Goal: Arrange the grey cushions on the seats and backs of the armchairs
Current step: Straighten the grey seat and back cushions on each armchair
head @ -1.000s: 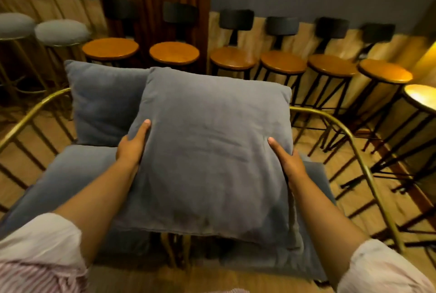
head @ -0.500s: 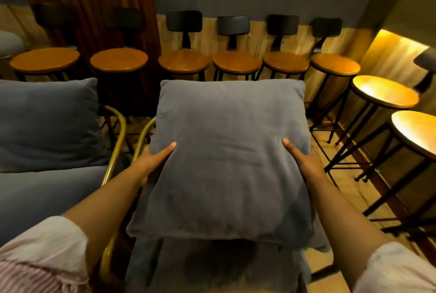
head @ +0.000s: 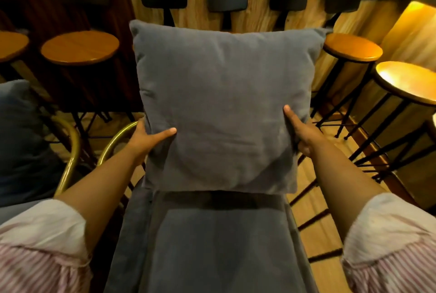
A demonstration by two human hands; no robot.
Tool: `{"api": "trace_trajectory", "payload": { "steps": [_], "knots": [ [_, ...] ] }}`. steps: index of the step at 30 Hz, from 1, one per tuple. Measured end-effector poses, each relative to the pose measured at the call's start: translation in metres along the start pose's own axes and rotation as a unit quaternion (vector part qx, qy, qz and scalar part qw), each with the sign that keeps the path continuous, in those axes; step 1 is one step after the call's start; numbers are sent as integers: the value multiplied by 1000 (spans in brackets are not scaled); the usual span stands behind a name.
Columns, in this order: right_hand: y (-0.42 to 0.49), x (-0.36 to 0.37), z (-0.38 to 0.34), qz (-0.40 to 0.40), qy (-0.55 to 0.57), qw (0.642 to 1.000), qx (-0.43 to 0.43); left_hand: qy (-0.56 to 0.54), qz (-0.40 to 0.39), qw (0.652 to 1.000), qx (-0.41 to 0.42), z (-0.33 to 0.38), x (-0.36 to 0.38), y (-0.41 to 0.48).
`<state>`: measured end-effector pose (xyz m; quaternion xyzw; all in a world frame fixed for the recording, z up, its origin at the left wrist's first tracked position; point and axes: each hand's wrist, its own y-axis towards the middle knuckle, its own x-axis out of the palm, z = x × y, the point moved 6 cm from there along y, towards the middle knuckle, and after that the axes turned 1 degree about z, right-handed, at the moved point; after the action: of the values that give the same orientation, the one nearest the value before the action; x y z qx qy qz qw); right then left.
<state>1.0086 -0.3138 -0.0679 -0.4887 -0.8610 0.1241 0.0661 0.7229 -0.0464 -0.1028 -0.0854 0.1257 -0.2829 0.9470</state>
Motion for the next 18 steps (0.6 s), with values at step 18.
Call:
{"api": "trace_trajectory", "payload": {
  "steps": [18],
  "knots": [
    [98, 22, 143, 89, 57, 994, -19, 14, 106, 994, -12, -110, 40, 73]
  ]
}}
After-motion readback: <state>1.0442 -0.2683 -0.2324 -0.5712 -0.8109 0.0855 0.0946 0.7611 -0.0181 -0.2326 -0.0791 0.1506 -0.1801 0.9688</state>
